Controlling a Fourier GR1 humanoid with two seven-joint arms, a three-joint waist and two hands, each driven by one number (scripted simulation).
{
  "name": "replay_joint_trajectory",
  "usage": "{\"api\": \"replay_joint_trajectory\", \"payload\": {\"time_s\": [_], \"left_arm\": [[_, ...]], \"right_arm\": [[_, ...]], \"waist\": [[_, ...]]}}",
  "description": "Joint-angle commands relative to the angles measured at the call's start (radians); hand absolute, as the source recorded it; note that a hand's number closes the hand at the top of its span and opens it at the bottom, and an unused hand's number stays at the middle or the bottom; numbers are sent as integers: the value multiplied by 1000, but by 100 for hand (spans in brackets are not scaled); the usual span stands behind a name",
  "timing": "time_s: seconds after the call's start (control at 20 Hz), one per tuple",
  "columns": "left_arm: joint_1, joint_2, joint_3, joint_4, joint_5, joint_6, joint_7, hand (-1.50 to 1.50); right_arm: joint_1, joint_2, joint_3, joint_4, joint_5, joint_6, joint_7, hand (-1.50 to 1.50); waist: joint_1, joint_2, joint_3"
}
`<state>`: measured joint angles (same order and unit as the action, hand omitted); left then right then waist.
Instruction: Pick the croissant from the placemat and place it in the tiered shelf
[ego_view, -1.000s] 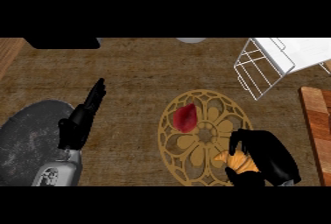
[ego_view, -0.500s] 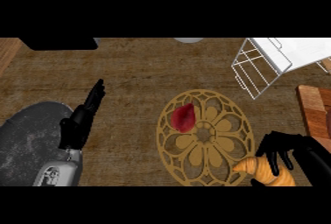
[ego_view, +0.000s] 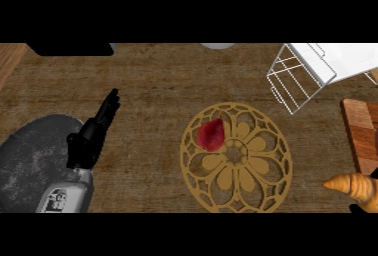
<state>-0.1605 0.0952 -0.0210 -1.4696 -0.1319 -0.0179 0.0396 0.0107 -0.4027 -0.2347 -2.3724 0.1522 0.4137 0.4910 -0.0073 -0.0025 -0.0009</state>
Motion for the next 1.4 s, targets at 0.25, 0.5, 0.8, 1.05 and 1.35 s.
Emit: {"api": "replay_joint_trajectory", "payload": {"time_s": [0.25,0.5,0.8,1.05,1.35], "left_arm": [[-6,-10,-7,-22,0,-7,11,0],[-21,-54,-29,42,-47,47,-31,0],[0,-12,1,-32,-5,-6,25,0],[10,-22,-10,-25,-7,-14,22,0],[-54,-57,-14,48,-38,30,0,0]], "right_arm": [[-302,-161,-247,153,-97,-43,134,150],[-448,-255,-199,235,-21,-60,192,150],[-595,-344,-231,476,-14,-80,137,150],[-656,-344,-194,538,65,-153,117,150],[-785,-392,-124,805,158,-205,-52,150]], "waist": [[13,2,1],[12,4,0],[15,3,0],[14,2,0],[21,6,0]]}}
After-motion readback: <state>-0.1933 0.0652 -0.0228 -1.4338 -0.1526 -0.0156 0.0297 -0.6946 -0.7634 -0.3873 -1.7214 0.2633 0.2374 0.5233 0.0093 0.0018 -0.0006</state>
